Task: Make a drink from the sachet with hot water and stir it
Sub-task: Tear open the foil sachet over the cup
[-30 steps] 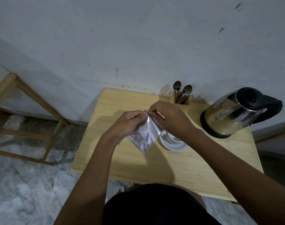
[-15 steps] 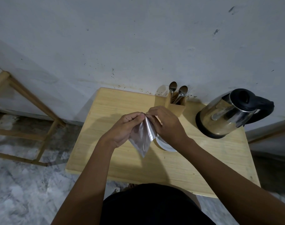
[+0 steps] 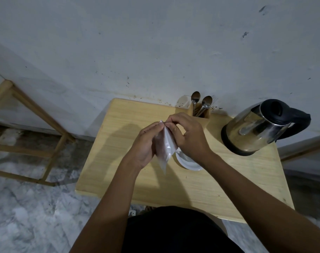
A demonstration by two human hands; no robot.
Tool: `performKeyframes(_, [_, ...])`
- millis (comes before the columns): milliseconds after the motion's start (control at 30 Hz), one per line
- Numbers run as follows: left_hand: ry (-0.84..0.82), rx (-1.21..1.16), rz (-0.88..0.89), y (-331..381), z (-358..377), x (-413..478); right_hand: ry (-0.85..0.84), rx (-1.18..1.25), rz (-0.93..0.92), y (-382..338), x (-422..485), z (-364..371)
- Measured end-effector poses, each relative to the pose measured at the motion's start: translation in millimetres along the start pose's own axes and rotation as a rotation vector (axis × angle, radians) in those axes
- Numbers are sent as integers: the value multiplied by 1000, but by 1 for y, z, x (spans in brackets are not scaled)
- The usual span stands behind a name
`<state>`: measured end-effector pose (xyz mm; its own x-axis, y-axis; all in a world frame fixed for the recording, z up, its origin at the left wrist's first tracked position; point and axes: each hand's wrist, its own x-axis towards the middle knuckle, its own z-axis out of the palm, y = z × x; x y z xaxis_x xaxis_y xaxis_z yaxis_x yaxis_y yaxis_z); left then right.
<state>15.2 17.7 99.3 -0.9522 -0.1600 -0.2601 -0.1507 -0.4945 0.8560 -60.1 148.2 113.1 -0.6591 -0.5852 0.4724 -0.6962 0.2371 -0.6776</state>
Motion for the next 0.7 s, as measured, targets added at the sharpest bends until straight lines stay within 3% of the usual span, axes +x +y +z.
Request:
performKeyframes(200, [-17,-46,-25,0,1,2,217,-128,-87,-6,-12,12])
performKeyframes(367, [6,36,-17,4,-19,1,196,-88,-166,-17,-11,7])
performKeyframes(600, [-6,306,-47,15,-29,1,164,32,30,-5,-11,6])
performKeyframes(700, [68,365,4,16,-29,5,203,60,103,-5,-14,5])
